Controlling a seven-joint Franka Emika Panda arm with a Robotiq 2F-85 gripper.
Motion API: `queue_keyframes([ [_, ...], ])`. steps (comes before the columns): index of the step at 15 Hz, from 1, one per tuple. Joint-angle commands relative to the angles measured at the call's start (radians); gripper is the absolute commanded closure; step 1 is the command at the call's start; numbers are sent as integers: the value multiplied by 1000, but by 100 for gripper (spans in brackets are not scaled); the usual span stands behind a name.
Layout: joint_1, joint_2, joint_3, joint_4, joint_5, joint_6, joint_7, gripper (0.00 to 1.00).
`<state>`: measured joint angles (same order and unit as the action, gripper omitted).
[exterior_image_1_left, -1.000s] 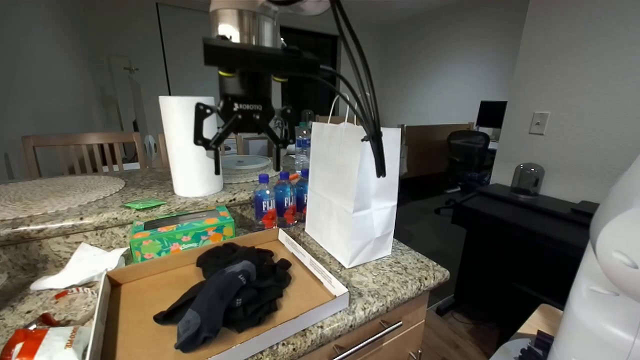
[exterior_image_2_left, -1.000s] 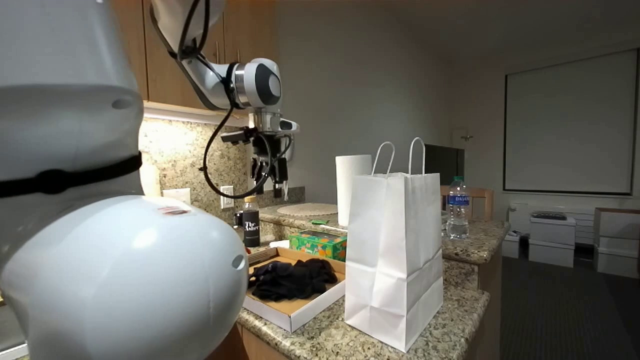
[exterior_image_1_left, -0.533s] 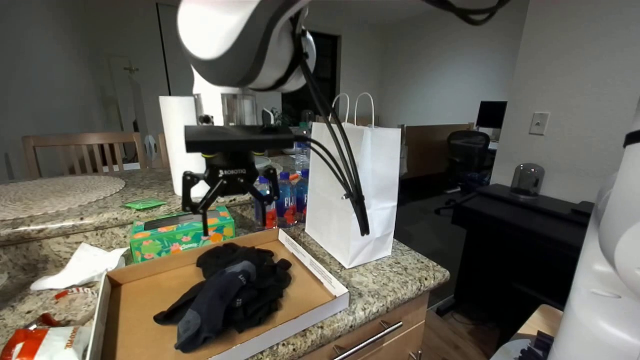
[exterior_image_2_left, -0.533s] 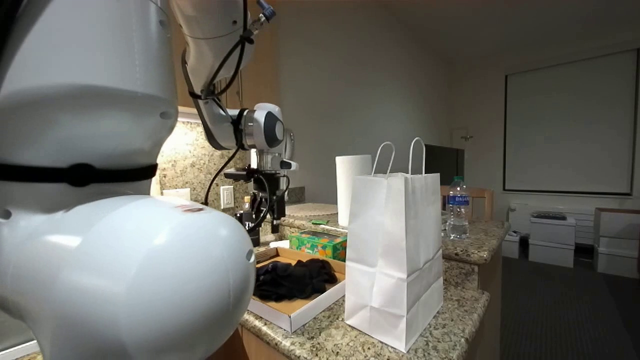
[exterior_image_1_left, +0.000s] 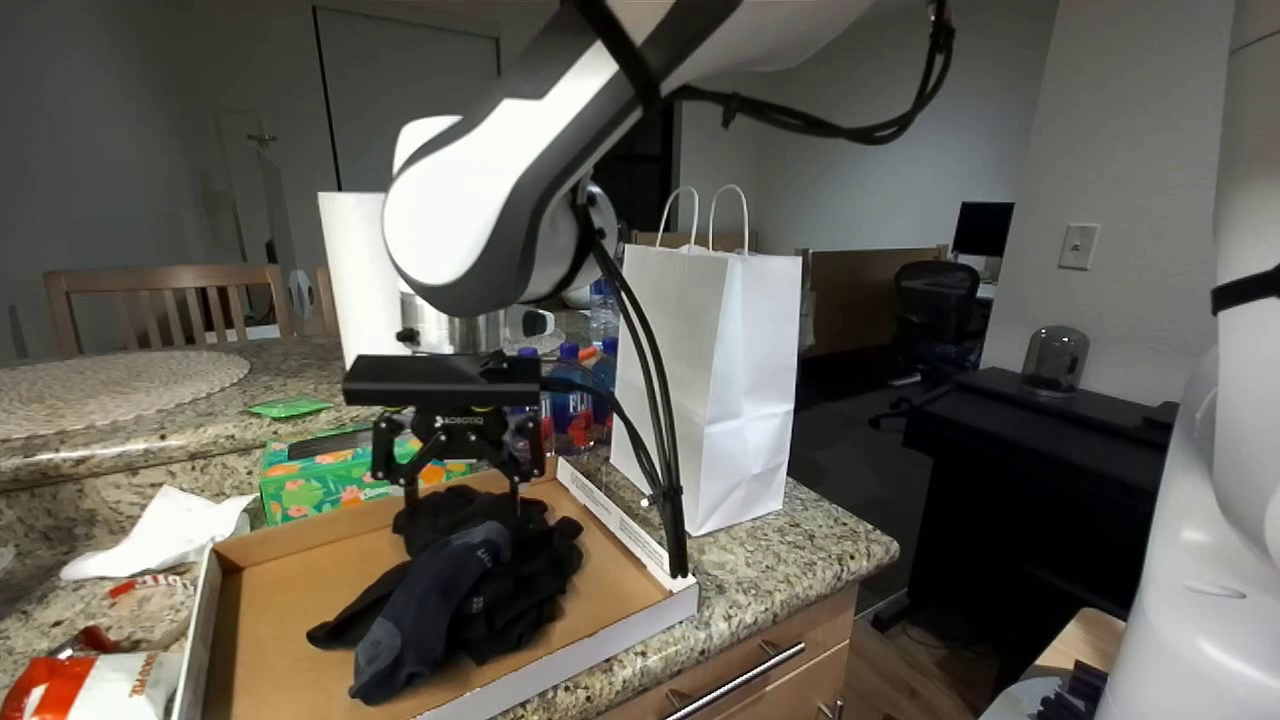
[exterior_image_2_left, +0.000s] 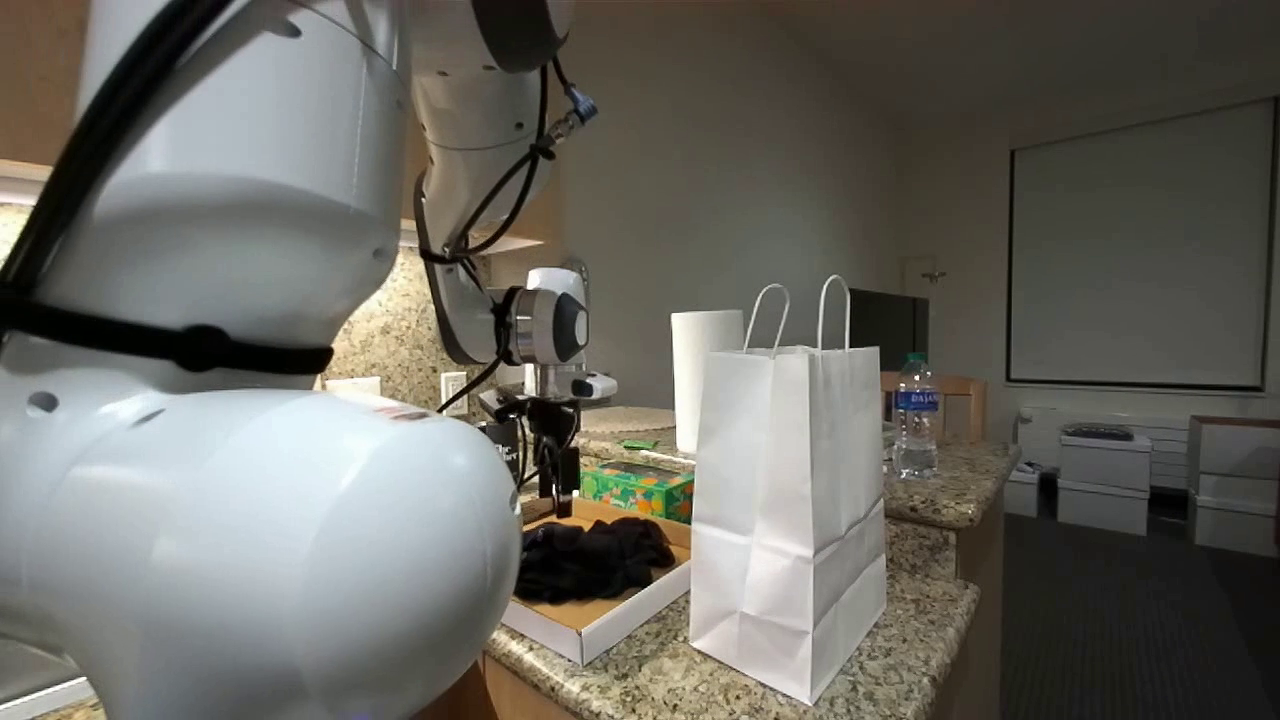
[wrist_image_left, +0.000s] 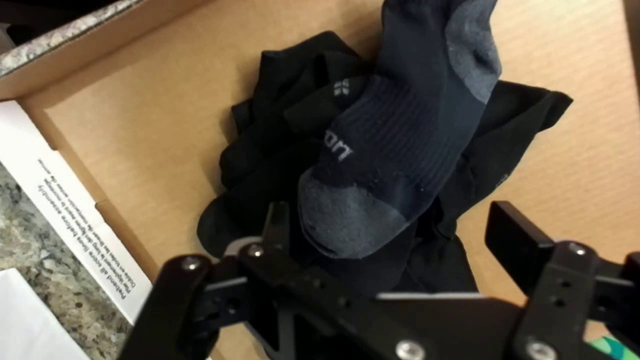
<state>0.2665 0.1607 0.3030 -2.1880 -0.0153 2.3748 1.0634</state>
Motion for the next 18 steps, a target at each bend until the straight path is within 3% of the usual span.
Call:
queue_keyframes([
  [1,52,55,-36,-1,-10,38,90,0],
  [6,101,122,-67,-5,-18,56,150,0],
  [7,109,131,-73,-5,-20,58,157,25],
  [8,117,137,-79,-3,-25,57,163,26],
  [13,147,114,-105,-3,-45,37,194,61],
  [18,162,76,-101,2,-82,1,233,89],
])
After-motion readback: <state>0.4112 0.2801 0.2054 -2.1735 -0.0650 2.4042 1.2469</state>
